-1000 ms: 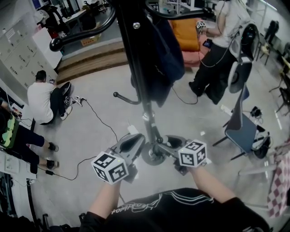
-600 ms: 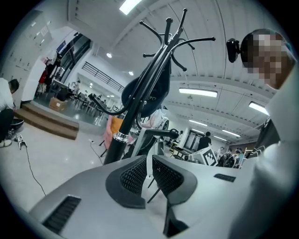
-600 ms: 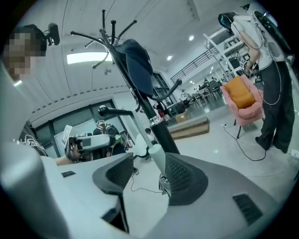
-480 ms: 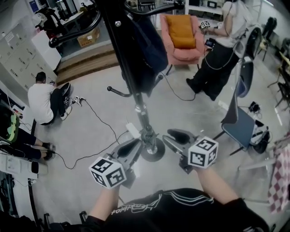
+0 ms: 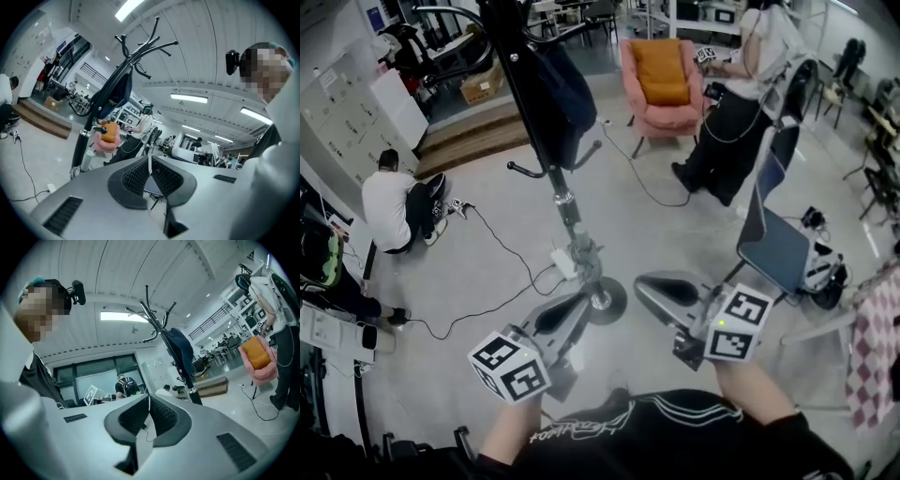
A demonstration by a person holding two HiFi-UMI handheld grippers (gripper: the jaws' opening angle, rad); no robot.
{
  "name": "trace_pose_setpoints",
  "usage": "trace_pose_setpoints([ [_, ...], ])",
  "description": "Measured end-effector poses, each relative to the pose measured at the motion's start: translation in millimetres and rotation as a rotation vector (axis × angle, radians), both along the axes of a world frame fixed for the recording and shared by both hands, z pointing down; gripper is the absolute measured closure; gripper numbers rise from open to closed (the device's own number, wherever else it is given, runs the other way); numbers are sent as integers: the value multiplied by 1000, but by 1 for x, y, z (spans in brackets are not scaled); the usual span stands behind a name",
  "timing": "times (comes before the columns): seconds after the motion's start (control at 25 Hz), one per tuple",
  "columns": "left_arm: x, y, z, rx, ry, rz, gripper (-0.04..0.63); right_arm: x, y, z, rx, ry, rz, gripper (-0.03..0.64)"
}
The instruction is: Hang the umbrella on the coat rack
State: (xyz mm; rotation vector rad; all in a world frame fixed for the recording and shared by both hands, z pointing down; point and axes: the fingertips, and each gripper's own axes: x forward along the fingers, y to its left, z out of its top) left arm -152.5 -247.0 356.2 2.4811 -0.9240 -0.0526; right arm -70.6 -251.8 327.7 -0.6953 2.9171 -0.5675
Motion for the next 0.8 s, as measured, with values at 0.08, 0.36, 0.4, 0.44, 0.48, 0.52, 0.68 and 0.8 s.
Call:
trace_pose_setpoints([
  [0.08, 14, 27, -11, 23, 4, 20, 577, 8, 28, -11, 19, 6, -18, 598],
  [0.36, 59, 115, -36, 93, -4, 50, 583, 35, 117, -25, 40, -2, -68, 600],
  [0.4, 63, 125, -39, 101, -3, 51, 584, 38, 128, -27, 42, -6, -75, 600],
  [0.44, 67, 135, -43, 109, -2, 52, 585, 41, 139, -28, 43, -12, -82, 600],
  [0.48, 71, 145, -46, 116, -1, 53, 586, 44, 149, -30, 43, -17, -89, 600],
  [0.52, 75, 154, -48, 122, -1, 55, 586, 47, 159, -32, 43, -21, -95, 600],
  [0.68, 91, 187, -60, 144, -5, 63, 586, 57, 195, -40, 59, -16, -115, 600],
  [0.8, 102, 206, -67, 170, -14, 67, 586, 67, 214, -44, 73, -9, -120, 601],
])
